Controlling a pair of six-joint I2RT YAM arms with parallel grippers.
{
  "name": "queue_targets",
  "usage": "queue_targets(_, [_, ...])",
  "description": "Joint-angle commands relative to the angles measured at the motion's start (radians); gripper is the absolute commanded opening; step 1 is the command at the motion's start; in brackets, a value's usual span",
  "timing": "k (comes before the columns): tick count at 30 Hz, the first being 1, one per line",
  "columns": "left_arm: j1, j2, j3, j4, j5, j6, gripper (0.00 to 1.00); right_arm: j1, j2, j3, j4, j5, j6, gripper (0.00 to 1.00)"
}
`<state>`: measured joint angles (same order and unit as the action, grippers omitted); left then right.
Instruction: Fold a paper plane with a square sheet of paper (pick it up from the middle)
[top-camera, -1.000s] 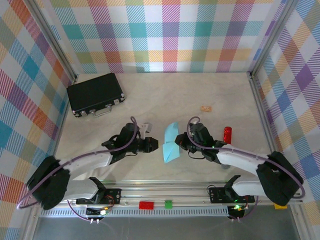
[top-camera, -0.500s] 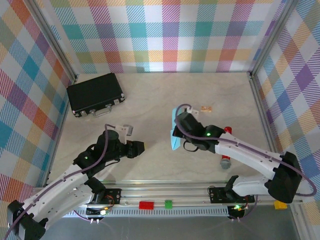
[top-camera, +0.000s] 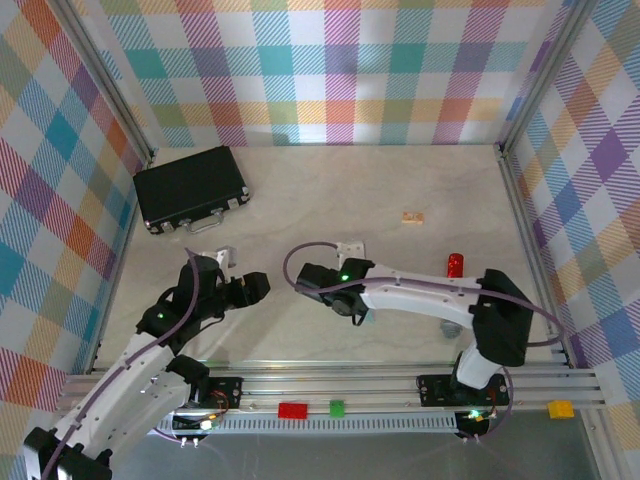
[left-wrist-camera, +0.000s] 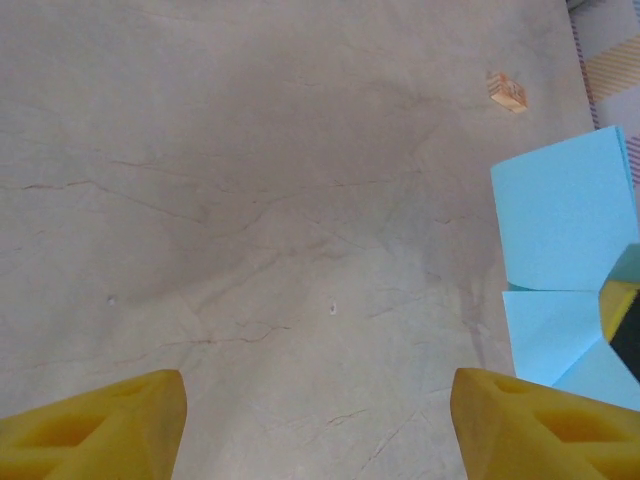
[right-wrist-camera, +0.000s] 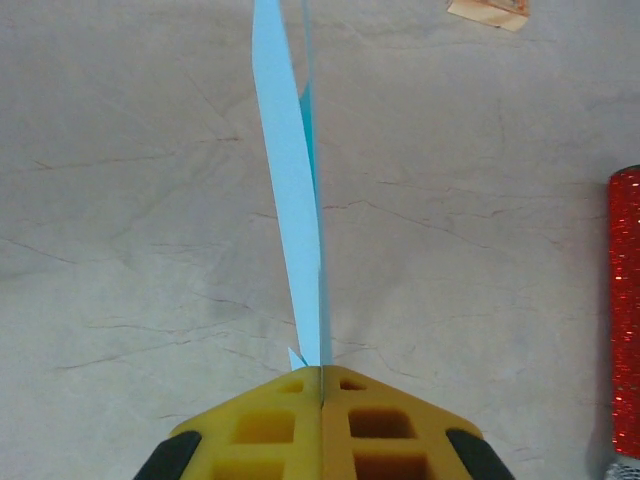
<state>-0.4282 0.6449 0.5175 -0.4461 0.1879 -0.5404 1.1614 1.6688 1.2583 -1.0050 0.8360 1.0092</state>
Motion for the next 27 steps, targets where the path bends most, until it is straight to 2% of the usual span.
queue_targets(1, [0.016,-0.082,-0.027,-0.081,-0.034,-0.043,0.73,0.012,0.084,0.087,-0.096,0.1,0.046,0.04])
queue_targets(5, [0.016,-0.142,-0.016,-0.145,-0.103,-0.074,0.78,0.02,0.18,0.146,-0.206,0.192,0.172,0.06])
queue_targets(8, [0.017,-0.159,0.012,-0.197,-0.18,-0.095,0.8,0.022,0.214,0.147,-0.155,0.191,0.129,0.08])
queue_targets(11, [0.017,-0.173,0.043,-0.212,-0.205,-0.105,0.78,0.021,0.228,0.112,-0.07,0.17,0.086,0.09])
queue_targets(13, [0.017,-0.18,0.067,-0.215,-0.214,-0.099,0.78,0.022,0.219,0.078,0.029,0.145,0.005,0.1])
queue_targets(15, [0.017,-0.186,0.091,-0.246,-0.255,-0.102,0.78,0.021,0.187,0.023,0.234,0.048,-0.17,0.12])
queue_targets(18, [0.017,-0.205,0.104,-0.245,-0.282,-0.134,0.79,0.017,0.132,-0.074,0.479,-0.105,-0.26,0.15])
queue_targets(19, [0.017,-0.211,0.105,-0.232,-0.276,-0.146,0.79,0.014,0.109,-0.107,0.54,-0.138,-0.254,0.19])
queue_targets(21, [0.017,-0.217,0.11,-0.195,-0.226,-0.163,0.79,-0.001,0.053,-0.17,0.691,-0.297,-0.295,0.4])
queue_targets(23, [0.017,-0.213,0.116,-0.193,-0.185,-0.168,0.79,-0.011,0.006,-0.178,0.753,-0.399,-0.324,0.48])
queue_targets(27, [0.017,-0.19,0.102,-0.192,-0.086,-0.154,0.79,-0.03,-0.079,-0.182,0.813,-0.514,-0.321,0.65])
